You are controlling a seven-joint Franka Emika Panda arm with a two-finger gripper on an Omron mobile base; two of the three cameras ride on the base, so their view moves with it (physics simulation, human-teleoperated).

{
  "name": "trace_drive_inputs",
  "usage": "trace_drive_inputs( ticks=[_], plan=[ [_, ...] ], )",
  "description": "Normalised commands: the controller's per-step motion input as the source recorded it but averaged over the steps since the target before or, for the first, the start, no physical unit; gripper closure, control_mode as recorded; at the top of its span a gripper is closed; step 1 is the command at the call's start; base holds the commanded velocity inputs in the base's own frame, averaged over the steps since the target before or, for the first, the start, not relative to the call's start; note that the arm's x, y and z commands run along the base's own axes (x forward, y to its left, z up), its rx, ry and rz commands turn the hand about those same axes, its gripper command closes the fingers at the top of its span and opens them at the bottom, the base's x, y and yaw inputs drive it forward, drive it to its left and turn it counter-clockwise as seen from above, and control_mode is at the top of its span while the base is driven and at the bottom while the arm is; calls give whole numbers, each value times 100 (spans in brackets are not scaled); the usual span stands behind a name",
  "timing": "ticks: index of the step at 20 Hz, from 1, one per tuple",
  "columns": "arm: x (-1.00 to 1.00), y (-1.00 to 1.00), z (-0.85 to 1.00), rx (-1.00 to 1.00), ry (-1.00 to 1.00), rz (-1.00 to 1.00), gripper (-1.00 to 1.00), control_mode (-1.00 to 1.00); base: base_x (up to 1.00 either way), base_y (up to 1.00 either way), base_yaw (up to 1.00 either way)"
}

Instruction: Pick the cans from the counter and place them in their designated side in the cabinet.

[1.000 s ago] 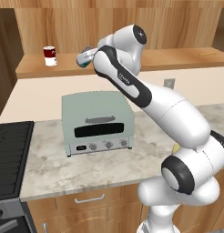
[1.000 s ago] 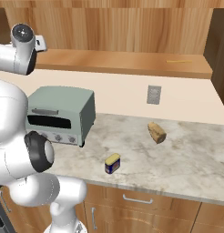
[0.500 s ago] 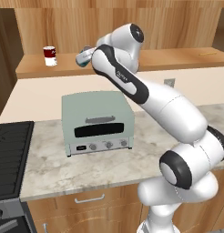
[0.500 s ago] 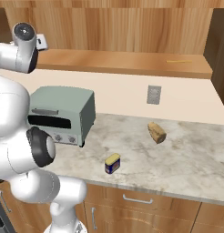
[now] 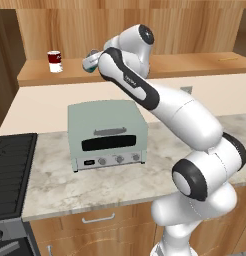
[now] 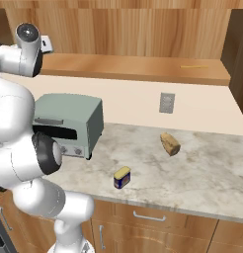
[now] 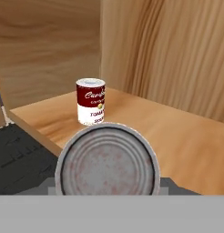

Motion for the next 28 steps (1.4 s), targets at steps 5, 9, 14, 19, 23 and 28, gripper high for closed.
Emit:
trace_drive_inputs(
  ticks=[5, 9, 14, 19, 23, 28],
  plan=[
    [17, 4, 0, -2, 0, 0, 100, -100, 0, 0, 0],
    [17, 3, 0, -1, 0, 0, 100, -100, 0, 0, 0],
    [15, 5, 0, -2, 0, 0, 100, -100, 0, 0, 0],
    [16, 10, 0, -2, 0, 0, 100, -100, 0, 0, 0],
    [17, 11, -1, -1, 0, 0, 100, -100, 0, 0, 0],
    [17, 8, -1, -1, 0, 0, 100, -100, 0, 0, 0]
  ],
)
